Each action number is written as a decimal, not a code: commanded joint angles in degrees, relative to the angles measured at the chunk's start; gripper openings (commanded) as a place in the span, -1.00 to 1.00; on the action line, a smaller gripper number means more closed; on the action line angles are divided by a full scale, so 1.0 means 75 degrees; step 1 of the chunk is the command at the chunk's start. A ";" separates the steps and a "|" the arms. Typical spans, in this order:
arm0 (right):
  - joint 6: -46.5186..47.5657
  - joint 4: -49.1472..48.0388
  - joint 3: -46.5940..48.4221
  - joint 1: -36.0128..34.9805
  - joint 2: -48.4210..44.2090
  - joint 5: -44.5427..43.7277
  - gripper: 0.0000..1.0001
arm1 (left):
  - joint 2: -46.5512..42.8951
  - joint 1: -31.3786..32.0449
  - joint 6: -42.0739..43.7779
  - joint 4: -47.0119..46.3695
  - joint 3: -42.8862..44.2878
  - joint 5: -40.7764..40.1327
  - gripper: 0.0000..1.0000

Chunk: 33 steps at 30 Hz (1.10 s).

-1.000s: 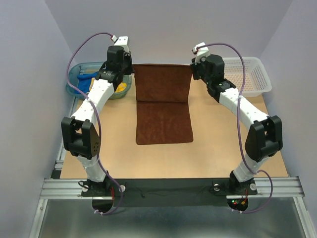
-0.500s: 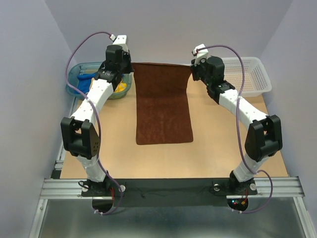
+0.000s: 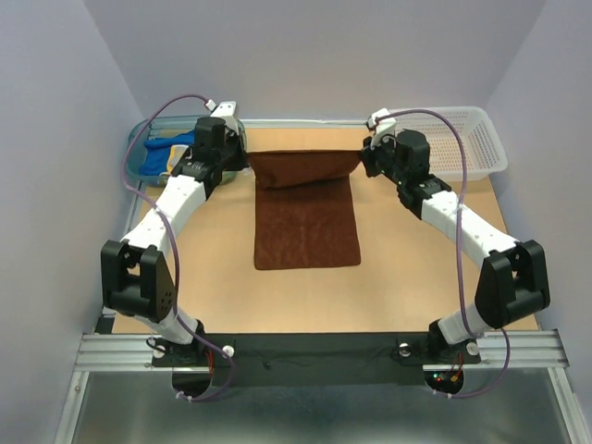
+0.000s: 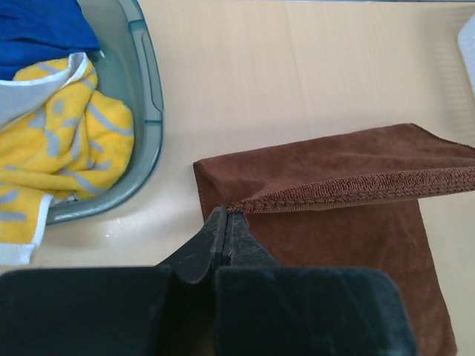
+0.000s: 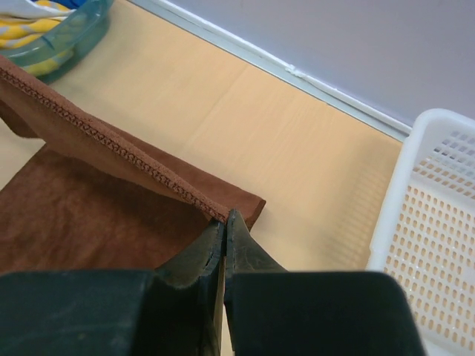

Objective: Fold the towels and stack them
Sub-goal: Fold the towel

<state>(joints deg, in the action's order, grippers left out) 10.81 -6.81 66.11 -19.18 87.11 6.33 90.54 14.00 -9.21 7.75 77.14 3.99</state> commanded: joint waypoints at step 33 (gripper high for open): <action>-0.2566 0.2056 -0.1995 0.0495 -0.1994 0.0059 -0.99 | -0.2228 -0.0542 -0.0190 0.0771 -0.2636 -0.0473 -1.00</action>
<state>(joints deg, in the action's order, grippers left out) -9.21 6.83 47.99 -19.09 74.17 16.32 76.60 13.74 -14.13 10.41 52.14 13.06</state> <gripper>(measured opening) 0.025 0.017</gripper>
